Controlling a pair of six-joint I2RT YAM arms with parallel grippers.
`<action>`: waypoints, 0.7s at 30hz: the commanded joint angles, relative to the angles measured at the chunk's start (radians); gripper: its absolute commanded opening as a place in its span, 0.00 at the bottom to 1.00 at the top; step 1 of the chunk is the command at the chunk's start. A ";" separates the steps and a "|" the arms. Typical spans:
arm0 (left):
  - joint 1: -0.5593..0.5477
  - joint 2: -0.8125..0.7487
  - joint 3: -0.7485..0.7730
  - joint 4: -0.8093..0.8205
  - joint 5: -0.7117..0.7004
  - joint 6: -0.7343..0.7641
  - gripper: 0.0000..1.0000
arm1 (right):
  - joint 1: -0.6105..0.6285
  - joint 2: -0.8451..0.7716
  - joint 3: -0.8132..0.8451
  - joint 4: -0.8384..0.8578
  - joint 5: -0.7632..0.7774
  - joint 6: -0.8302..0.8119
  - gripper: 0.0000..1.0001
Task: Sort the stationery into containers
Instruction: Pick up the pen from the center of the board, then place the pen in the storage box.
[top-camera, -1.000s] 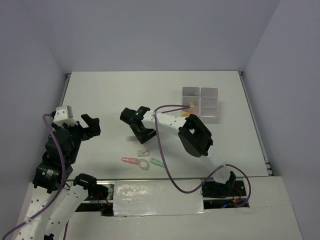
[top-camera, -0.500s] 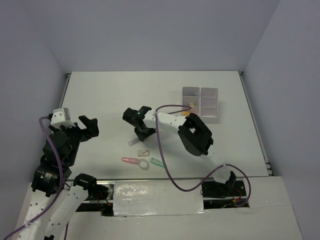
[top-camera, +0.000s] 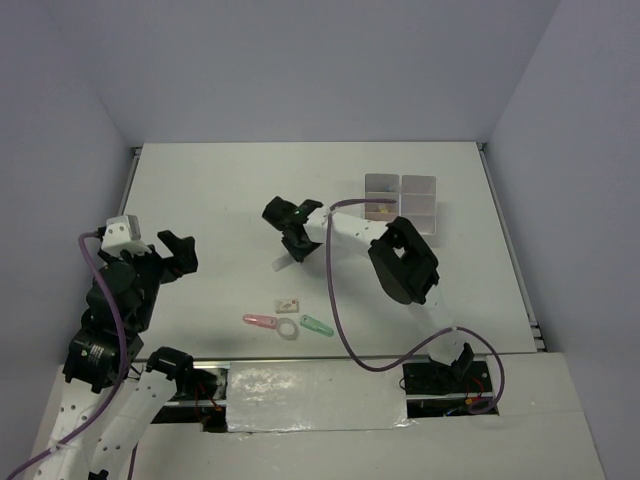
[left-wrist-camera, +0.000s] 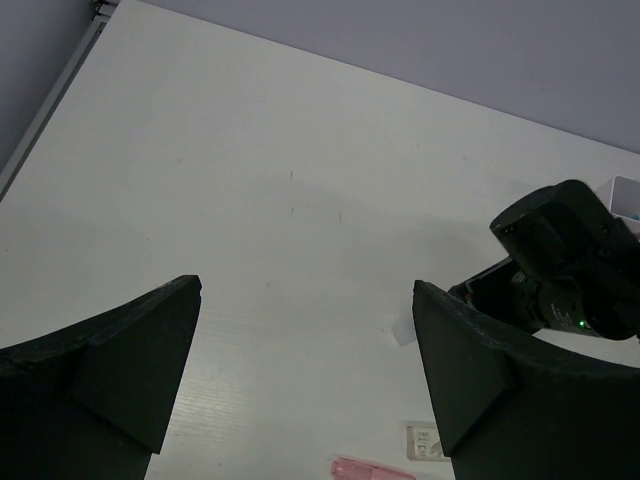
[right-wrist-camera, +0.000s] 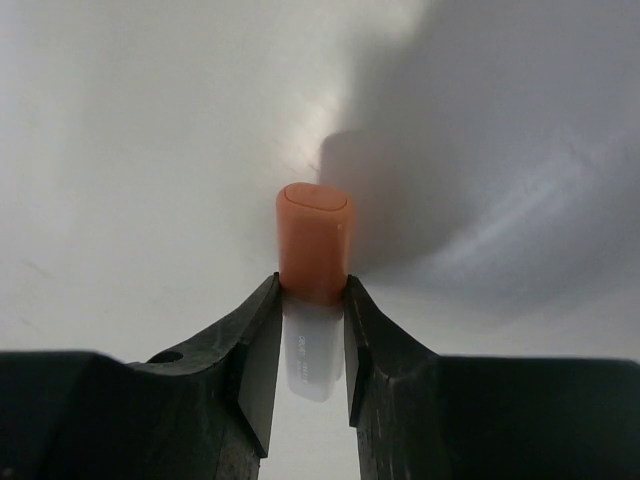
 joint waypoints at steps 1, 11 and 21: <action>0.004 0.013 0.006 0.030 -0.007 0.000 0.99 | -0.022 -0.135 0.044 0.116 0.242 -0.240 0.00; 0.004 0.022 0.005 0.038 0.002 0.003 0.99 | -0.022 -0.583 -0.371 0.613 0.812 -1.137 0.00; 0.004 0.047 0.005 0.047 0.033 0.012 0.99 | -0.135 -0.772 -0.809 1.321 0.954 -1.837 0.00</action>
